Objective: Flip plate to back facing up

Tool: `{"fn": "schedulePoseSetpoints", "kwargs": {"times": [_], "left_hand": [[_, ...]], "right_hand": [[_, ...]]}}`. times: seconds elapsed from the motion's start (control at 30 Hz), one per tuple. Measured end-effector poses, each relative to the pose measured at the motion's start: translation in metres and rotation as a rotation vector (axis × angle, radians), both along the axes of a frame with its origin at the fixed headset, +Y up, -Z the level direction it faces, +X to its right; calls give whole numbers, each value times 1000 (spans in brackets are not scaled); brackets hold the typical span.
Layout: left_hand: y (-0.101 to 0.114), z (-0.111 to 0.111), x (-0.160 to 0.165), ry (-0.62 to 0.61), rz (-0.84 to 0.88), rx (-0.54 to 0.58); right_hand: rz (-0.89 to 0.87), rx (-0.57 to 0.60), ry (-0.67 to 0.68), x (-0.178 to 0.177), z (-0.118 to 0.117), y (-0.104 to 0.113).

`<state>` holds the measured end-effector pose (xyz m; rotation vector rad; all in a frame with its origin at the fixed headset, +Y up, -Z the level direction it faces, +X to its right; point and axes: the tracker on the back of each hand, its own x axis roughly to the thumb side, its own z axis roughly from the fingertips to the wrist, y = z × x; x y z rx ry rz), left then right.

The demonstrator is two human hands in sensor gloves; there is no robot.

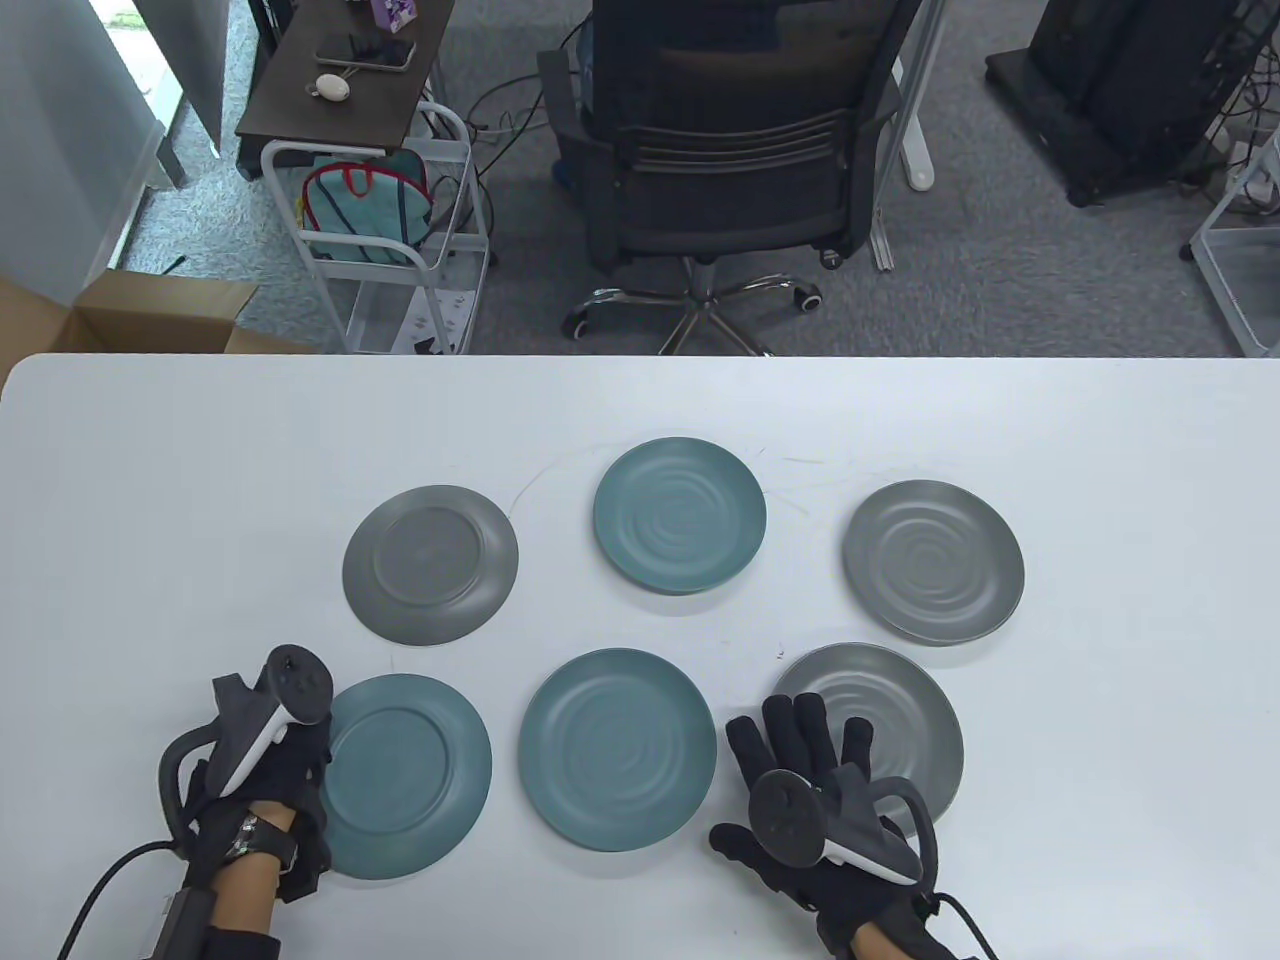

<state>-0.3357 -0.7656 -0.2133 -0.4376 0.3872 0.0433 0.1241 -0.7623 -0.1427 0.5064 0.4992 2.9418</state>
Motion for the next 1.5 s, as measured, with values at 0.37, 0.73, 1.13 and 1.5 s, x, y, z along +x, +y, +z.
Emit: {"fn": "schedulePoseSetpoints", "kwargs": {"times": [0.37,0.73,1.13,1.5], "left_hand": [[1,-1,2,-16,-46,-5],[6,0,4,-11,-7,-1],[26,1,30,-115,17,43],[46,2,88,-318,-8,100]], "right_hand": [[5,0,5,-1,0,0],[2,3,4,-1,0,0],[5,3,7,-2,1,0],[5,8,5,-3,0,0]]}}
